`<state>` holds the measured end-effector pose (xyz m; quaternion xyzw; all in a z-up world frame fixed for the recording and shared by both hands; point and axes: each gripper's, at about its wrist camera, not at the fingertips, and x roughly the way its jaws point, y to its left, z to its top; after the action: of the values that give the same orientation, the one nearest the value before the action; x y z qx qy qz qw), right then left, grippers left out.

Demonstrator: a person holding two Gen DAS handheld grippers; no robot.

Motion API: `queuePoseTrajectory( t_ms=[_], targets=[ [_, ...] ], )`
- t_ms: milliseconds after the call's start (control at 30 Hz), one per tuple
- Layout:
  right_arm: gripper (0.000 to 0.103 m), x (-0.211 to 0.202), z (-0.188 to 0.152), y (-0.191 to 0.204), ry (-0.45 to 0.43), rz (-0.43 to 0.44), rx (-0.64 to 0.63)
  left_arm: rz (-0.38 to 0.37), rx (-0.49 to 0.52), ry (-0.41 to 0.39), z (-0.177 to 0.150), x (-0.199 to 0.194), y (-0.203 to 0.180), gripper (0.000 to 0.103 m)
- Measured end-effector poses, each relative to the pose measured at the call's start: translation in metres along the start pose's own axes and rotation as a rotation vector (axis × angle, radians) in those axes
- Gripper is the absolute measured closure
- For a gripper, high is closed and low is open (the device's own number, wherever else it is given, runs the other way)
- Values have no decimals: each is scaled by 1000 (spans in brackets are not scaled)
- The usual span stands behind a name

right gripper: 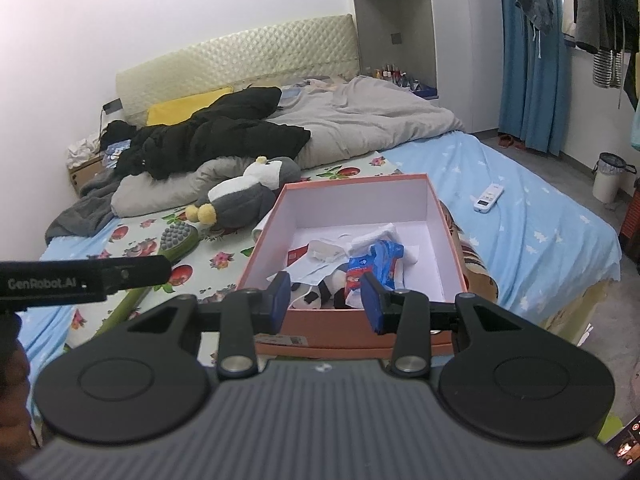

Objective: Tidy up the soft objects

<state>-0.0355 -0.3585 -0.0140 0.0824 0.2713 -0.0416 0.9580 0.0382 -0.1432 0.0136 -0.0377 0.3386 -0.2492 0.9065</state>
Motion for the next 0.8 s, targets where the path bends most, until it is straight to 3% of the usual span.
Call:
queuePoseTrajectory(
  t_ms=[800],
  targets=[
    [61, 4, 2, -4, 1, -15, 12, -8, 10, 2, 2, 4, -1, 33]
  ],
)
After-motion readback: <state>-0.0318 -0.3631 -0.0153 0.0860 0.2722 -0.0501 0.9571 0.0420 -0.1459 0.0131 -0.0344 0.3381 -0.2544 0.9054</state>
